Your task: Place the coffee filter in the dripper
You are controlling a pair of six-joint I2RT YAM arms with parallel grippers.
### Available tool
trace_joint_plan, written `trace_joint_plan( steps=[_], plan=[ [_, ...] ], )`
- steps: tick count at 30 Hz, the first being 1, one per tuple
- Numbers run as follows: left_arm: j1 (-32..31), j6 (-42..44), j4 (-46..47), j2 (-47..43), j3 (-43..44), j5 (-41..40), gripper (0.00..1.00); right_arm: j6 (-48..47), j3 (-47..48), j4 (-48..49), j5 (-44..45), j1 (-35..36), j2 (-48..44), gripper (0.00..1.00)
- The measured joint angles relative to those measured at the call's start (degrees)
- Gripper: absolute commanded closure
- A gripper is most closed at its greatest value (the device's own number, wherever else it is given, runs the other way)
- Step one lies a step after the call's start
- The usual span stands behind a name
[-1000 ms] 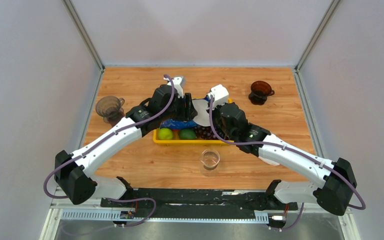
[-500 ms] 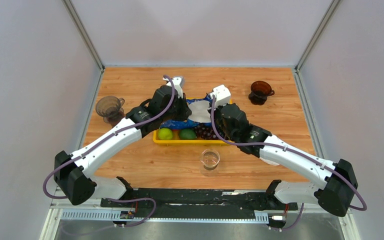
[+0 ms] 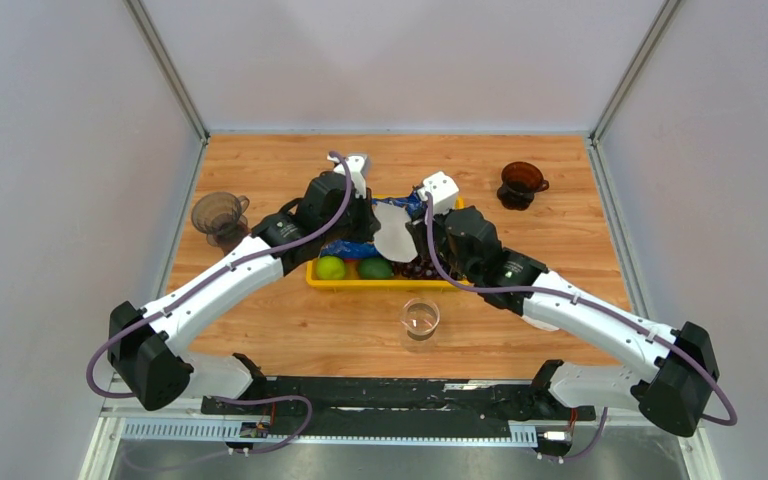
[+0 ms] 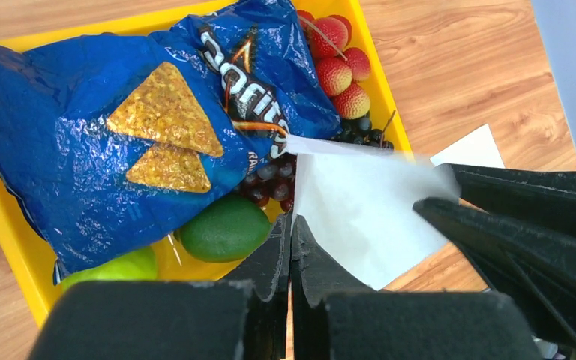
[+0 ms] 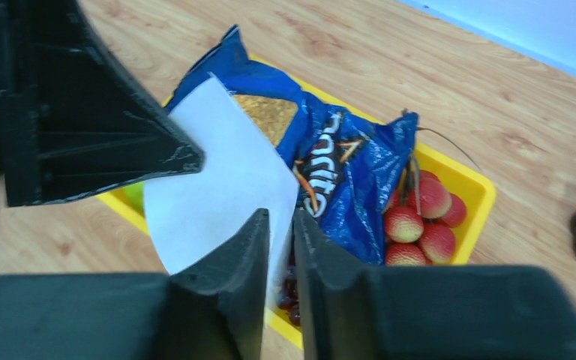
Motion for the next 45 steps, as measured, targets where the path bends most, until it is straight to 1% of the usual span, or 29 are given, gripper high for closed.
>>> trace_joint_plan(
  steps=[1,3,5,6,7,8,9,12,14,20,22,25,28,31,32,36,41,45],
  plan=[
    [0.0,-0.02,0.0,0.0,-0.09,0.02,1.0,0.31,0.07,-0.02,-1.2,-0.07,0.07,0.58],
    [0.0,-0.13,-0.04,0.0,-0.22,0.0,1.0,0.98,0.52,0.0,-3.52,-0.07,0.37,0.44],
    [0.0,-0.2,-0.15,0.0,-0.22,-0.02,1.0,1.55,1.27,0.07,-5.35,-0.09,0.87,0.35],
    [-0.02,-0.24,-0.15,0.0,-0.22,-0.07,1.0,1.66,1.53,0.04,-6.01,-0.09,1.01,0.25],
    [0.0,-0.37,-0.17,0.0,-0.22,-0.17,1.0,1.77,1.7,0.09,-6.34,-0.09,1.03,0.13],
    [0.0,-0.46,-0.26,0.0,-0.22,-0.31,1.0,1.9,1.9,0.07,-6.56,-0.07,0.98,0.03],
    [0.0,-0.57,-0.48,0.0,-0.22,-0.59,1.0,2.29,2.12,0.11,-6.73,-0.07,0.9,0.01],
    [0.0,-0.94,-1.6,0.0,-0.15,-2.01,1.0,3.3,2.16,0.0,-5.18,-0.09,-0.31,0.0],
    [0.0,-1.11,-3.37,0.02,0.33,-3.34,1.0,4.52,1.6,0.09,-2.32,-0.09,-2.4,0.0],
    [0.07,-1.75,-9.62,0.37,6.12,-9.07,1.0,7.89,-3.96,0.72,9.31,-1.22,-12.87,0.0],
    [0.37,-1.9,-11.43,0.37,8.37,-11.1,1.0,9.11,-5.73,0.81,11.41,-3.3,-15.23,0.0],
    [1.9,-2.23,-15.43,0.55,12.35,-13.88,1.0,11.74,-7.82,0.2,11.8,-9.44,-16.52,0.0],
    [6.03,-2.49,-18.03,0.28,14.38,-15.47,1.0,15.56,-9.07,-1.49,8.57,-18.8,-16.13,0.0],
    [11.89,-3.08,-20.85,-0.48,14.62,-15.87,1.0,17.97,-10.82,-2.97,6.97,-24.9,-16.26,0.0],
    [14.14,-3.3,-22.1,-0.94,14.62,-15.96,1.0,18.47,-11.37,-3.45,6.91,-25.9,-16.39,0.0],
    [23.17,-4.5,-26.12,-3.78,14.62,-15.63,1.0,19.02,-13.33,-5.33,8.2,-26.84,-18.08,0.0],
    [33.77,-6.05,-30.58,-7.32,14.78,-12.2,1.0,18.8,-14.12,-5.27,10.84,-27.34,-19.21,0.0],
    [38.4,-6.36,-34.16,-7.78,16.04,-9.73,1.0,18.73,-14.27,-5.33,12.28,-27.67,-18.84,0.0]
  ],
)
